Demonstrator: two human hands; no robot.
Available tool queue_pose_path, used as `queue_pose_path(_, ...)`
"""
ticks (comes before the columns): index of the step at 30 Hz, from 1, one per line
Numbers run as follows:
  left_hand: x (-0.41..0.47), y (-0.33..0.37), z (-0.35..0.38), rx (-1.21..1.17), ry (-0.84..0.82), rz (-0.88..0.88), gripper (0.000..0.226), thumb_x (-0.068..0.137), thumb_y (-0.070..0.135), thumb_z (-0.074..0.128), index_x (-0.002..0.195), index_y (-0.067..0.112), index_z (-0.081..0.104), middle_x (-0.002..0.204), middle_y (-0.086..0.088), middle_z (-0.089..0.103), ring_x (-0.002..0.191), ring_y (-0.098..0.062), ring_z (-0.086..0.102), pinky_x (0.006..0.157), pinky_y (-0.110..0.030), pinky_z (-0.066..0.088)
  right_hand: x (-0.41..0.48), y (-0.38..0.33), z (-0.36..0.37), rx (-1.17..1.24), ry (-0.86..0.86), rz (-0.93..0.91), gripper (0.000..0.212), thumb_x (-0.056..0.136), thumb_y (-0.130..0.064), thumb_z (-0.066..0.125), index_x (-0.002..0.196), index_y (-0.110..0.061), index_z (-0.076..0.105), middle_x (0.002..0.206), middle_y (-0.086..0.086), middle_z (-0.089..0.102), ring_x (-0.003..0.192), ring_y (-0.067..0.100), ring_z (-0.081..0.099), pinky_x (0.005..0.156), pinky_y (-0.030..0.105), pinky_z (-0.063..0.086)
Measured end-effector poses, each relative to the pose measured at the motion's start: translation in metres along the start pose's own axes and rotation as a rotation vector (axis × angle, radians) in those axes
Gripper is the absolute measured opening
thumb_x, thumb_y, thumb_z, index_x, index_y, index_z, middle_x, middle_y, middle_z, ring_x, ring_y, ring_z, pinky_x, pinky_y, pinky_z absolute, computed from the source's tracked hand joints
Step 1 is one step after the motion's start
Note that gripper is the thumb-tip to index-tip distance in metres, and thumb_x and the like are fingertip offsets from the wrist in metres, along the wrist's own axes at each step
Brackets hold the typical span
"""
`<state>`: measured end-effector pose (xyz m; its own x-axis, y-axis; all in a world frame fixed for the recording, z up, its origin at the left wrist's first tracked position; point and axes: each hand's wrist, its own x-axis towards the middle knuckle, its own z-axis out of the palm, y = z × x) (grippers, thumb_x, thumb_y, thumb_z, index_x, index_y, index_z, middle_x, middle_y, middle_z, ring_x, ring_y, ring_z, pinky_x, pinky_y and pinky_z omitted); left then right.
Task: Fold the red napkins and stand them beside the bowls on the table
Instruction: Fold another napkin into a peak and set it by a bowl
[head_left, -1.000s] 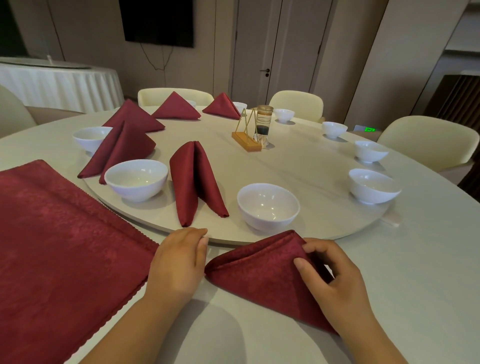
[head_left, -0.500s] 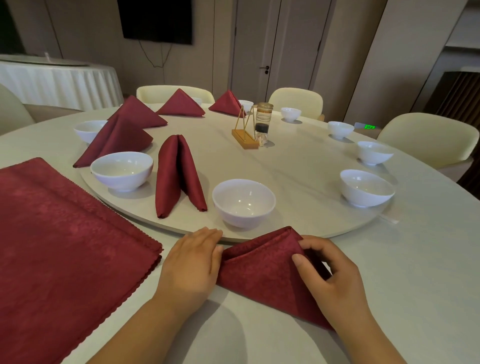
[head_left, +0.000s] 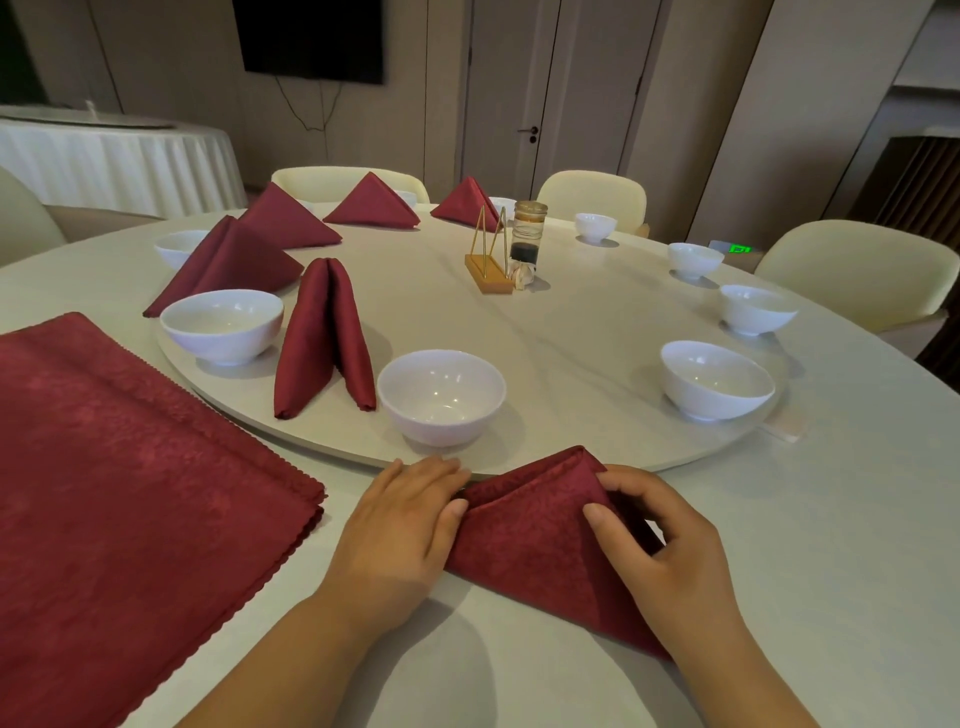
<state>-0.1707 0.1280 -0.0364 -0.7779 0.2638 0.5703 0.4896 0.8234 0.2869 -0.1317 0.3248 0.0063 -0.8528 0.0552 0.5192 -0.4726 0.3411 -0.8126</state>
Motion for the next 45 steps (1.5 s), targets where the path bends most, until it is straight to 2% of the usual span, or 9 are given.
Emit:
queue_pose_path(10,0.001,0.002,-0.004,-0.107,-0.011,-0.187,0.074,0.081,0.049,0.011,0.118,0.011,0.063,0.123,-0.003,0.060,0.121,-0.020,0.051,0.099,-0.024,0.021,-0.001,0.001,0.005,-0.019,0.039,0.000,0.018,0.063,-0.044,0.059,0.079,-0.052,0.063,0.086,-0.031,0.063,0.085,-0.009,0.058,0.072,0.001,0.039)
queue_pose_path(16,0.001,0.001,-0.007,-0.086,-0.017,-0.211,0.053,0.086,0.032,0.026,0.099,0.008,0.072,0.103,-0.005,0.070,0.098,-0.025,0.065,0.084,-0.031,0.037,-0.002,0.007,0.007,-0.083,0.108,0.084,0.037,0.075,0.003,0.069,0.067,-0.032,0.061,0.069,-0.029,0.062,0.071,-0.009,0.057,0.067,0.003,0.040)
queue_pose_path(19,0.003,-0.001,-0.011,-0.164,0.007,-0.260,0.061,0.083,0.038,0.021,0.104,0.009,0.070,0.107,-0.004,0.068,0.103,-0.022,0.062,0.089,-0.029,0.036,0.004,0.002,0.000,-0.111,0.197,0.114,0.035,0.077,0.002,0.067,0.068,-0.031,0.060,0.066,-0.032,0.061,0.067,-0.012,0.056,0.067,0.002,0.040)
queue_pose_path(22,0.005,0.001,-0.018,-0.211,-0.058,-0.273,0.044,0.084,0.025,0.032,0.091,0.009,0.073,0.091,-0.004,0.072,0.084,-0.021,0.069,0.075,-0.030,0.046,0.017,-0.005,-0.010,-0.099,0.345,0.119,0.034,0.079,0.001,0.065,0.069,-0.031,0.058,0.062,-0.035,0.059,0.062,-0.017,0.054,0.065,-0.001,0.039)
queue_pose_path(26,0.006,-0.002,-0.018,-0.200,-0.039,-0.273,0.075,0.077,0.047,0.011,0.117,0.012,0.064,0.117,0.000,0.063,0.111,-0.019,0.058,0.089,-0.023,0.033,0.047,-0.016,-0.017,-0.148,0.431,0.103,0.011,0.083,-0.005,0.063,0.081,-0.015,0.064,0.067,-0.024,0.059,0.062,-0.018,0.052,0.066,-0.001,0.039)
queue_pose_path(30,0.007,-0.003,-0.022,-0.185,-0.105,-0.248,0.049,0.082,0.029,0.029,0.094,0.012,0.073,0.092,-0.001,0.072,0.084,-0.020,0.069,0.071,-0.031,0.052,0.082,-0.018,-0.007,-0.219,0.429,0.081,0.009,0.086,-0.010,0.060,0.085,-0.019,0.060,0.076,-0.020,0.055,0.067,-0.014,0.053,0.068,-0.002,0.038)
queue_pose_path(34,0.008,-0.007,-0.014,-0.133,-0.145,-0.265,0.082,0.074,0.048,0.001,0.121,0.017,0.061,0.124,0.003,0.058,0.119,-0.017,0.052,0.101,-0.031,0.036,0.111,-0.012,0.013,-0.304,0.407,0.083,0.011,0.090,-0.014,0.057,0.098,-0.014,0.063,0.086,-0.011,0.057,0.078,0.004,0.051,0.070,0.004,0.037)
queue_pose_path(38,0.008,-0.009,-0.013,-0.127,-0.085,-0.218,0.043,0.083,0.026,0.033,0.089,0.015,0.074,0.088,0.001,0.071,0.080,-0.018,0.069,0.067,-0.032,0.054,0.134,0.004,0.037,-0.371,0.379,0.080,0.021,0.091,-0.018,0.054,0.108,-0.009,0.064,0.104,0.000,0.063,0.092,0.007,0.049,0.082,0.015,0.036)
queue_pose_path(45,0.002,-0.017,0.003,-0.084,0.086,-0.087,0.038,0.081,0.024,0.036,0.088,0.016,0.073,0.089,0.001,0.068,0.092,-0.012,0.052,0.073,-0.026,0.051,0.151,0.023,0.066,-0.392,0.304,0.089,0.021,0.091,-0.017,0.054,0.107,-0.007,0.064,0.108,0.005,0.064,0.088,0.007,0.047,0.077,0.014,0.033)
